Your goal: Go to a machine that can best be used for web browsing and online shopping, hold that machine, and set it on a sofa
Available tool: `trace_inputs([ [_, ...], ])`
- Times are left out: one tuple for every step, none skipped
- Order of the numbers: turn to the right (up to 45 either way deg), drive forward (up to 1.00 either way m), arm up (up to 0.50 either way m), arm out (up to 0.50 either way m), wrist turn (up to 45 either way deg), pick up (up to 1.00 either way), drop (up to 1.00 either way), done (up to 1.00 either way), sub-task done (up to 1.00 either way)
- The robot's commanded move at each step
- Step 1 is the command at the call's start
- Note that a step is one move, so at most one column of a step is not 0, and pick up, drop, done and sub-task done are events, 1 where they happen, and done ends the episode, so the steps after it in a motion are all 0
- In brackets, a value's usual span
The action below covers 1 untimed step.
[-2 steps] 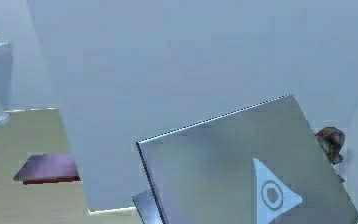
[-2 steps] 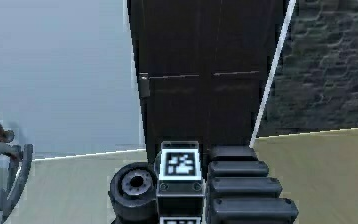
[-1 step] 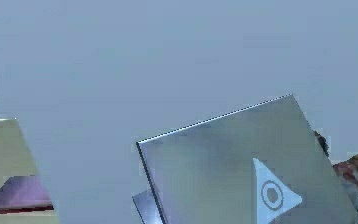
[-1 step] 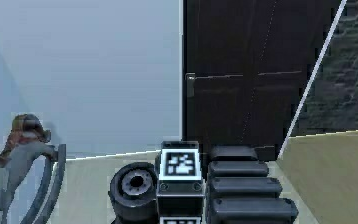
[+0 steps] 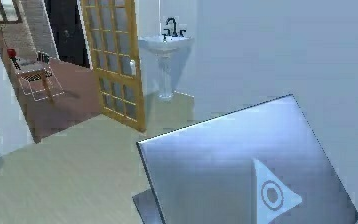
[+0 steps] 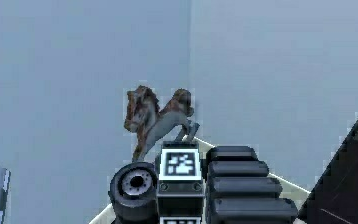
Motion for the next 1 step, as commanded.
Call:
trace_inputs([
  [-6.0,0.0,0.0,0.0,0.0,0.0,0.0,0.0,0.0],
])
